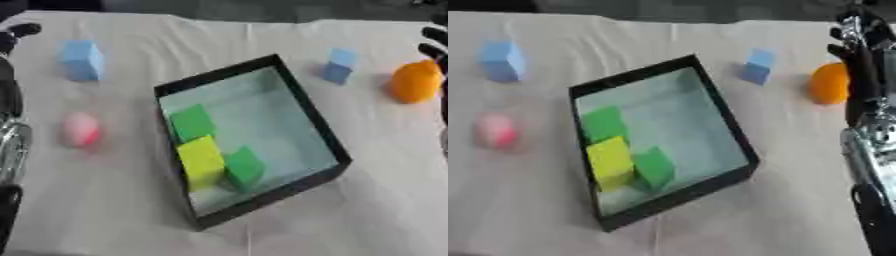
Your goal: Pick up objects on the table and place them in the box.
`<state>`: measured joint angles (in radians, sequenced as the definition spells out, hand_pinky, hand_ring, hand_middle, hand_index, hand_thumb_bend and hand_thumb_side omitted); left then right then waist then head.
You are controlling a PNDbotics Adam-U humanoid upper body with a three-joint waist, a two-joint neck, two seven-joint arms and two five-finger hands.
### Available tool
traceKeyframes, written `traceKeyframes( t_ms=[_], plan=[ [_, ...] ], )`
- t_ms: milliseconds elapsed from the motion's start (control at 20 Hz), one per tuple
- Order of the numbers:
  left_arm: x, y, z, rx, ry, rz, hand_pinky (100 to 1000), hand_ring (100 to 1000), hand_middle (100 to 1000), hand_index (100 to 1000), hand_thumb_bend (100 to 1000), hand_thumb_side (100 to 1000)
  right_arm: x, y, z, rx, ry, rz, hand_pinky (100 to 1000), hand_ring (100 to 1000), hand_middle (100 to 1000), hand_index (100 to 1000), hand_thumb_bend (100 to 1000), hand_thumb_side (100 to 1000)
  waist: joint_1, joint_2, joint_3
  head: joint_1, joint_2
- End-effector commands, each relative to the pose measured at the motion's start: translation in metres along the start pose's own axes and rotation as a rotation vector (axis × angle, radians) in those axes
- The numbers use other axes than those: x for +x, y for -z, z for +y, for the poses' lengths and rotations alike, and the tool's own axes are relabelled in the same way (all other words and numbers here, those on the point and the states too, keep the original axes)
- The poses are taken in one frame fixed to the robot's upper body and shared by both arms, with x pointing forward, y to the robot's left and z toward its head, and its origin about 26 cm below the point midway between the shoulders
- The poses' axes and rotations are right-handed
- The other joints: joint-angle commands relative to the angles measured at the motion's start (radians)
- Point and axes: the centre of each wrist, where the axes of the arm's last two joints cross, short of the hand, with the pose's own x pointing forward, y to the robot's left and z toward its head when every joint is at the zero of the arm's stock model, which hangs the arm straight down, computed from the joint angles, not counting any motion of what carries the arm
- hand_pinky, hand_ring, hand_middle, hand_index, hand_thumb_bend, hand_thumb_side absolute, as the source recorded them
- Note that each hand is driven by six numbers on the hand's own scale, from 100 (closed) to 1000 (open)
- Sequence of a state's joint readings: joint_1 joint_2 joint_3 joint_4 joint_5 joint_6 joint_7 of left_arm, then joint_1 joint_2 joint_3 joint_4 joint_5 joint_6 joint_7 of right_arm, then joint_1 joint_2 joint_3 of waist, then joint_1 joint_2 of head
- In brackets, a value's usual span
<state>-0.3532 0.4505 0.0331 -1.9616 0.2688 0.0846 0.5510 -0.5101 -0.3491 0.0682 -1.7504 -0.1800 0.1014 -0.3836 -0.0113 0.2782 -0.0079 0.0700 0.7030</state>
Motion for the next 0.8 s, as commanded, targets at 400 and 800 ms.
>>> traceKeyframes(
  t_ms=[400, 800],
  plan=[
    [0.012, 0.008, 0.001, -0.019, 0.009, -0.050, 611, 704, 744, 790, 320, 715, 0.012, 0.007, -0.002, 0.011, -0.011, -0.046, 820, 835, 789, 863, 100, 676, 0.001, -0.007, -0.018, -0.003, -0.001],
    [0.036, 0.044, 0.019, -0.124, 0.200, -0.119, 615, 714, 745, 799, 284, 684, 0.012, 0.006, -0.001, 0.019, -0.008, -0.046, 820, 835, 789, 864, 100, 675, 0.003, -0.001, -0.031, 0.001, -0.002]
  ],
)
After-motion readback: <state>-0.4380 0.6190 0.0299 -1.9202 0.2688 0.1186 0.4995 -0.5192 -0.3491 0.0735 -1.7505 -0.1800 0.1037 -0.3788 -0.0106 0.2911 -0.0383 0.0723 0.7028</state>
